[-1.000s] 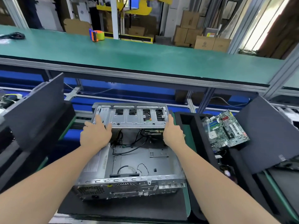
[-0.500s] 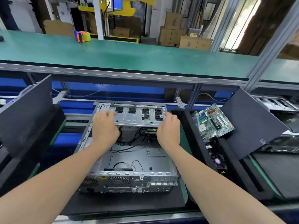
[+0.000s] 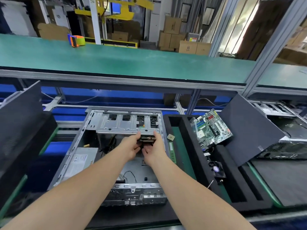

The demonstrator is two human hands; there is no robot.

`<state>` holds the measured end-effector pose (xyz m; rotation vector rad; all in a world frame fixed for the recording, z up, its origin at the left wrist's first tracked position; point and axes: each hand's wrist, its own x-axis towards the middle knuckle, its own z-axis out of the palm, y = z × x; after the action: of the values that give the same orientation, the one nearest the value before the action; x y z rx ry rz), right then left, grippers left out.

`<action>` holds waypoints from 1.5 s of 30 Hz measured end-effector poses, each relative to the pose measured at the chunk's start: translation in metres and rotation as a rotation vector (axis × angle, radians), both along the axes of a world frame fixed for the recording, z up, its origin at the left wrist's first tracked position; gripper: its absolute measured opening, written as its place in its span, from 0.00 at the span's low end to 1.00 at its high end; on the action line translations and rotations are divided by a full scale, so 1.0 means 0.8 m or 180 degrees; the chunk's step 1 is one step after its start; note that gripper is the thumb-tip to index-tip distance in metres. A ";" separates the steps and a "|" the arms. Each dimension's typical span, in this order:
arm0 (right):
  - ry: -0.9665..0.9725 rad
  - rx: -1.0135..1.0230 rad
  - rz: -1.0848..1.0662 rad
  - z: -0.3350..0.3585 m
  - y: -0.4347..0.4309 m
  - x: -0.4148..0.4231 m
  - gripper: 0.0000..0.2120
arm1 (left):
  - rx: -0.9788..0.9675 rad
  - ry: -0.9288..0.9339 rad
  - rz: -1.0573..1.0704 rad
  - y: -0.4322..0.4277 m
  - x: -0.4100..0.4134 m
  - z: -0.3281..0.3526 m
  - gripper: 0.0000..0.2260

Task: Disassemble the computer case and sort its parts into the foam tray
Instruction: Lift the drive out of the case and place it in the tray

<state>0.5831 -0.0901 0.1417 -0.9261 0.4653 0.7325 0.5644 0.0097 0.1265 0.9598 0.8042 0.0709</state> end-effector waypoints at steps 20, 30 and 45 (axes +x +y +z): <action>0.0343 0.0261 -0.0377 -0.004 0.005 -0.020 0.25 | 0.0145 0.0278 -0.0345 -0.002 -0.018 -0.006 0.24; 0.0360 -0.0087 -0.0674 0.019 -0.004 -0.064 0.19 | 0.0615 0.0577 -0.0861 0.003 -0.049 0.008 0.13; -0.0340 -0.0919 0.1060 0.092 -0.059 -0.056 0.09 | 0.0755 0.0608 -0.1031 0.039 -0.088 0.040 0.15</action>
<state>0.5381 -0.1376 0.2155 -1.3275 0.3298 0.9265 0.4937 0.0410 0.1586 1.3260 0.8171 -0.2131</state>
